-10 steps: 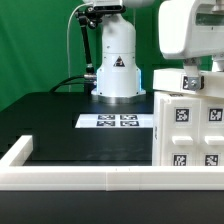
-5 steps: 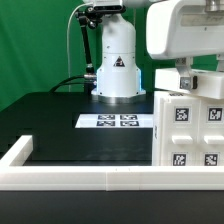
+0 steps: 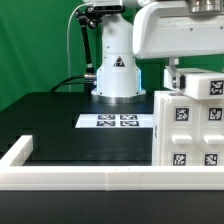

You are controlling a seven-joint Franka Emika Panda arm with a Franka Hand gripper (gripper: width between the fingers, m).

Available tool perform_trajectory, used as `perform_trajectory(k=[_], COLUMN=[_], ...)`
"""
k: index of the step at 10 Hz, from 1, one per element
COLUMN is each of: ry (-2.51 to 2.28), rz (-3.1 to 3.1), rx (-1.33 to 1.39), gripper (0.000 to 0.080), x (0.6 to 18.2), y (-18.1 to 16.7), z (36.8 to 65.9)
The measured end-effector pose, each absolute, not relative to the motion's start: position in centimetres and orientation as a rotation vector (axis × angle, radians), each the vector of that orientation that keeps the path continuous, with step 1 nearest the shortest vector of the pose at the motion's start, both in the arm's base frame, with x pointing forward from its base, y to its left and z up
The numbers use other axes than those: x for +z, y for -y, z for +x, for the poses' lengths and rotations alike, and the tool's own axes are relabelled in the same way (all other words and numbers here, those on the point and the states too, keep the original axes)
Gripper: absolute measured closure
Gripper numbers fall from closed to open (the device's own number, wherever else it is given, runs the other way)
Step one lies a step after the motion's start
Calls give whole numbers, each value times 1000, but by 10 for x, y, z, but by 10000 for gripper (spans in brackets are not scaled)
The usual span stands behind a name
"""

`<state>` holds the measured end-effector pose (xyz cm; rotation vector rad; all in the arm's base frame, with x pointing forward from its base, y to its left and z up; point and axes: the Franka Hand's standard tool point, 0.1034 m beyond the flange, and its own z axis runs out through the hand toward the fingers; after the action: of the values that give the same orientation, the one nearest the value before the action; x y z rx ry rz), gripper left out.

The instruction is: Assemble cabinet

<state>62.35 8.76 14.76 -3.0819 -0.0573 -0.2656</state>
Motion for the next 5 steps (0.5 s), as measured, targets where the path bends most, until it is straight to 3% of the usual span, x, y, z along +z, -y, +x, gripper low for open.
perform_trajectory(k=[5], ry=[-475], rz=[-3008], rx=[-312], gripper=[233], x=[148], y=[-82], z=[625])
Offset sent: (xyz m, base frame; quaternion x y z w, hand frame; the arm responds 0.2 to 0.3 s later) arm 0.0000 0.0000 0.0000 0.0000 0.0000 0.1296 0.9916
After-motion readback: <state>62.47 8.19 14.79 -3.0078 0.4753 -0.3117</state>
